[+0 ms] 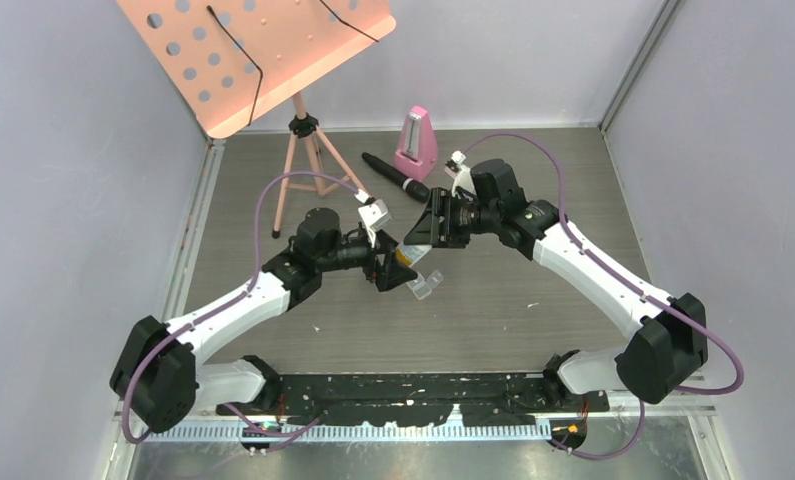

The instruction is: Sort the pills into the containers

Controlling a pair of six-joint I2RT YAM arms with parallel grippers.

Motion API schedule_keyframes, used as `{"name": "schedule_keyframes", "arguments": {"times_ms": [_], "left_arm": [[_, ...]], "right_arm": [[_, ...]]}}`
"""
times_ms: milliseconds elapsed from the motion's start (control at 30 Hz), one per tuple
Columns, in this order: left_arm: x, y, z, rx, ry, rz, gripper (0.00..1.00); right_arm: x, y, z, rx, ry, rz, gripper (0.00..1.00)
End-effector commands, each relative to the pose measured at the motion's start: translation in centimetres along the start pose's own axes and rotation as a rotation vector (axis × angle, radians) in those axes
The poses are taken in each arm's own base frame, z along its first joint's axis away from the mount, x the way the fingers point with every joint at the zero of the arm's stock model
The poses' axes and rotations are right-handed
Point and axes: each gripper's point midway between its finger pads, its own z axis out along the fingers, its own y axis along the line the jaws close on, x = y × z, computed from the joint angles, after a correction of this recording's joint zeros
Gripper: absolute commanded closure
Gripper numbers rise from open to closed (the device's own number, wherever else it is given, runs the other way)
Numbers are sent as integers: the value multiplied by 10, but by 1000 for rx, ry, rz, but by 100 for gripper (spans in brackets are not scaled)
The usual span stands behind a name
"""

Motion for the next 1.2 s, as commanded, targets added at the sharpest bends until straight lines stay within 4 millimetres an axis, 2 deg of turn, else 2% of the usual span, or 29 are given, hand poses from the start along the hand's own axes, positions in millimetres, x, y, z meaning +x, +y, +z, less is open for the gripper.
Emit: {"name": "schedule_keyframes", "arguments": {"times_ms": [0, 100, 267, 333, 367, 400, 500, 633, 833, 1000, 1167], "left_arm": [[-32, 6, 7, -28, -82, 71, 23], [-32, 5, 8, -18, -93, 77, 39], [-25, 3, 3, -18, -109, 104, 71], [-22, 2, 1, -20, -107, 120, 84], [-21, 3, -1, -24, -103, 124, 92], [-20, 3, -1, -25, -99, 129, 100], [-19, 4, -4, -37, -100, 137, 100], [-18, 5, -7, -54, -109, 148, 100], [-18, 3, -10, -50, -105, 164, 100], [-19, 0, -11, -45, -120, 158, 100], [-22, 2, -15, -73, -152, 159, 100]], "right_arm": [[-9, 30, -4, -89, -6, -49, 52], [-4, 33, -2, -103, 10, -84, 52], [0, 35, -3, -108, 20, -116, 49], [0, 35, -6, -107, 13, -126, 42], [1, 38, -7, -122, 15, -136, 34], [0, 42, -10, -142, 1, -153, 30], [-6, 46, -16, -149, -37, -195, 16], [-10, 45, -23, -125, -75, -227, 12], [-9, 50, -22, -160, -74, -215, 32], [-8, 50, -20, -161, -75, -171, 55], [-10, 64, -26, -235, -94, -135, 60]]}}
